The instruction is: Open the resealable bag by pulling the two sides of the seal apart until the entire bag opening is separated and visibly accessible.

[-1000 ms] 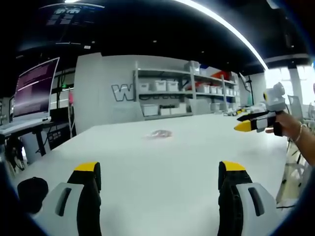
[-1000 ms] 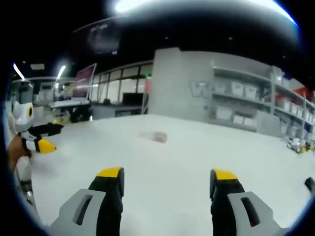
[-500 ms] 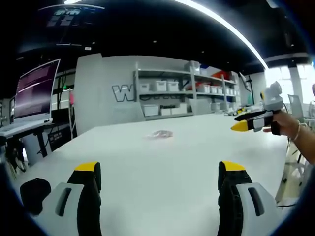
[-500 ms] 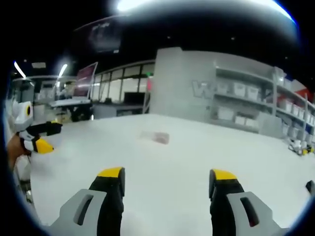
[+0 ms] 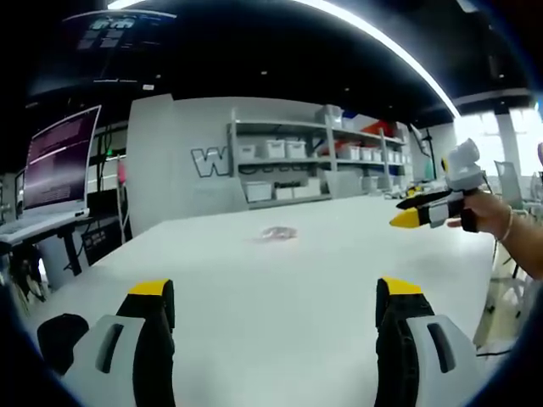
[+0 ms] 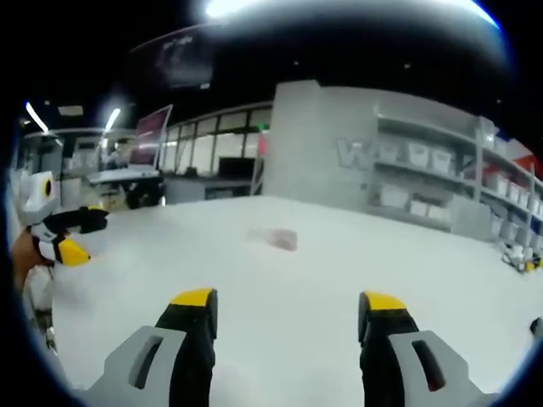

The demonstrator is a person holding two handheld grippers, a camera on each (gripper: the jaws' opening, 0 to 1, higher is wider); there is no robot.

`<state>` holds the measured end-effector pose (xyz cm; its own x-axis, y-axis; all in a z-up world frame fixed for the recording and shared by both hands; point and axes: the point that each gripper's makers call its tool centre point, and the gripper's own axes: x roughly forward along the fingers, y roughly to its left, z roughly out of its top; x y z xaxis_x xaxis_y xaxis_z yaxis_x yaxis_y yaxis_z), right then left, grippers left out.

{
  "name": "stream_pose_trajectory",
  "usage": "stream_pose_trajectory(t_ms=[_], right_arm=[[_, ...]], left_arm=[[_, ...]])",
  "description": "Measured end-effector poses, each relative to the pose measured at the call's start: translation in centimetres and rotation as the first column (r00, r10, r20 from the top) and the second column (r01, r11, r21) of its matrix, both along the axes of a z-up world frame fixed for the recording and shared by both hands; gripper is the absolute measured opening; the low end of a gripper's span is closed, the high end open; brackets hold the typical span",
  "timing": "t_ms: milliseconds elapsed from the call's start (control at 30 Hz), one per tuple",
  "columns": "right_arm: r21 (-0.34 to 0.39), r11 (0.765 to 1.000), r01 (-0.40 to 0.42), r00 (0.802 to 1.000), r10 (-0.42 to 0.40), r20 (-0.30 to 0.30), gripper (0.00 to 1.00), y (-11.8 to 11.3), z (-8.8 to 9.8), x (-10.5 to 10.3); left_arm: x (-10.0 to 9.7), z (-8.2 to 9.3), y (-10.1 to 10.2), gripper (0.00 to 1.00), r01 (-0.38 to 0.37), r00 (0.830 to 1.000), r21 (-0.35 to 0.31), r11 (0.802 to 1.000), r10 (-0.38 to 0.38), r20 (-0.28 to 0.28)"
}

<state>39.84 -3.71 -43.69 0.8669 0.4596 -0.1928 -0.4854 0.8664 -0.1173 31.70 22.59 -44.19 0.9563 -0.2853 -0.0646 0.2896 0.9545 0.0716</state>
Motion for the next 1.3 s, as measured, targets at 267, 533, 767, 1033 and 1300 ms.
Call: stream_pose_trajectory(t_ms=[267, 533, 767, 1033, 1300], right_arm=[[0.004, 1.0, -0.004, 1.0, 0.004, -0.001, 0.67, 0.3, 0.4, 0.5], [0.004, 1.0, -0.009, 1.0, 0.009, 0.0, 0.67, 0.8, 0.4, 1.0], [0.008, 1.0, -0.009, 1.0, 0.009, -0.002, 0.67, 1.2, 0.5, 1.5], [0.009, 1.0, -0.02, 1.0, 0.02, 0.002, 0.67, 1.9, 0.9, 2.2], [0.013, 1.0, -0.026, 1.0, 0.026, -0.004, 0.66, 2.4, 0.8, 2.5]], left_arm=[[-0.1, 0.3, 0.2, 0.96, -0.002, 1.0, 0.008, 1.0, 0.002, 0.003], [-0.3, 0.0, 0.3, 0.96, -0.004, 1.0, 0.008, 1.0, 0.004, -0.002], [-0.4, 0.0, 0.4, 0.96, -0.007, 1.0, 0.007, 1.0, 0.007, -0.002], [-0.4, -0.2, 0.2, 0.96, -0.002, 1.0, 0.006, 1.0, 0.002, -0.004], [-0.4, -0.3, 0.3, 0.96, -0.006, 1.0, 0.009, 1.0, 0.006, -0.008]])
